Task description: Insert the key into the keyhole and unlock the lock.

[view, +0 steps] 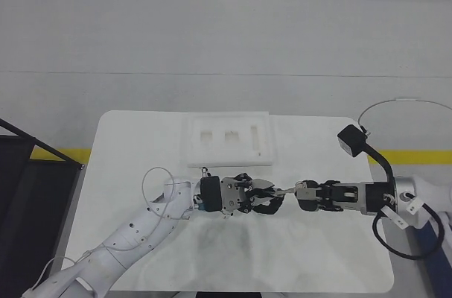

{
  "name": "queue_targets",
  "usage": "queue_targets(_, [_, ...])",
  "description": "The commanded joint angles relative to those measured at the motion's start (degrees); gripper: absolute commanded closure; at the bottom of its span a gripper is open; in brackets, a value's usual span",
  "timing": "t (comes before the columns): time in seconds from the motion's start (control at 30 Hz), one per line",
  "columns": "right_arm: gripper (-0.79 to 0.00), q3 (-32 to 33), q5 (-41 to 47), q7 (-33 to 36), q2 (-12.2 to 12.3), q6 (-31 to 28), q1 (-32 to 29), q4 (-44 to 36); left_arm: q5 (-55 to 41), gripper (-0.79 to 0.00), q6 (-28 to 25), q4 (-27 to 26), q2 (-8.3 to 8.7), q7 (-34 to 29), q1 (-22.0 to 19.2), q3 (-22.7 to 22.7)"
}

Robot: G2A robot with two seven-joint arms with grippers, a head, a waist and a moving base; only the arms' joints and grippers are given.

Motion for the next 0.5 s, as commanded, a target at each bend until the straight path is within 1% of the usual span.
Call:
queue_targets(0.0, [0.0,0.21,-0.63,0.19,0.17,0.19,-0.19,-0.25,0.01,0.0,-0.08,0.03,-0.08,-0.16,0.1,-0.13])
queue_targets(0.47, [0.0,0.01,-3.29,-0.03,1.0,-0.18,-0.31,-1.2,0.72,0.0,-0.95,-0.36,-0.42,-1.23,0.63,-1.18])
